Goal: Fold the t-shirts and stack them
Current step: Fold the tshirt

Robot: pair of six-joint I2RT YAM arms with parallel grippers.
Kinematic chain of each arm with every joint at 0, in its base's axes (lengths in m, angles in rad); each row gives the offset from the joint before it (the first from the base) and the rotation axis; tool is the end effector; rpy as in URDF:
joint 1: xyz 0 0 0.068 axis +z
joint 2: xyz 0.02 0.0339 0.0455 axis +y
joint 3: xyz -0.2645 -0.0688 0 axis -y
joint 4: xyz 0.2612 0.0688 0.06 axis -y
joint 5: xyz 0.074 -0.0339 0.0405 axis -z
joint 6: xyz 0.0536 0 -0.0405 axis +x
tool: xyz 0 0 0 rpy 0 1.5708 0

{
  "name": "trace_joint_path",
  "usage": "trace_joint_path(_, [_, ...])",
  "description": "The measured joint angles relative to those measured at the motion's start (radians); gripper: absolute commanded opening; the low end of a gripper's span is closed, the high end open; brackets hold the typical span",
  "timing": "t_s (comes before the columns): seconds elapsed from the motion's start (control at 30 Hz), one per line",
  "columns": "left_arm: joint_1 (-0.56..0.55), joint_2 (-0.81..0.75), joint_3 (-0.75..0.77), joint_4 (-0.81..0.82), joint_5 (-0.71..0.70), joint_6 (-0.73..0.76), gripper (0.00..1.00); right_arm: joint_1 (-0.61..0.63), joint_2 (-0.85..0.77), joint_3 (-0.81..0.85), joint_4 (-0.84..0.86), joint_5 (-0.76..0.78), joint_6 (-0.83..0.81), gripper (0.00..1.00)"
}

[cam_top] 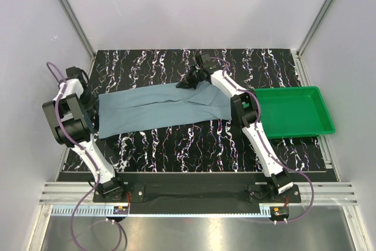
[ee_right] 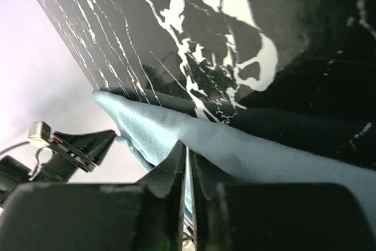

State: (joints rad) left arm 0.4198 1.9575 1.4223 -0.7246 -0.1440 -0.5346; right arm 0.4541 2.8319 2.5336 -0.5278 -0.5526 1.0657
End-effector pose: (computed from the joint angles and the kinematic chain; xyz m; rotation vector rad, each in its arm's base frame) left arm 0.3748 0.1757 0.1559 -1.3225 2.4885 0.1776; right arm 0.5451 0.2974 0.0867 0.5243 2.6475 1.2731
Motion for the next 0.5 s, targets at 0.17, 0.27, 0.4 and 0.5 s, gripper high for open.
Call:
trace_joint_path(0.17, [-0.063,-0.011,0.054,-0.014,-0.030,0.051,0.33,-0.005,0.000,0.028,-0.016,-0.009,-0.034,0.35])
trace_joint_path(0.27, [-0.127,-0.045,0.081,-0.019,-0.045,0.067,0.33,-0.015,0.000,0.042,-0.024,-0.010,-0.062,0.40])
trace_joint_path(0.4, [-0.223,-0.124,0.080,-0.016,-0.050,0.071,0.34,-0.041,-0.009,0.050,-0.058,-0.016,-0.095,0.46])
trace_joint_path(0.5, [-0.274,-0.203,0.008,0.013,-0.025,0.066,0.34,-0.075,-0.040,0.051,-0.129,-0.013,-0.141,0.53])
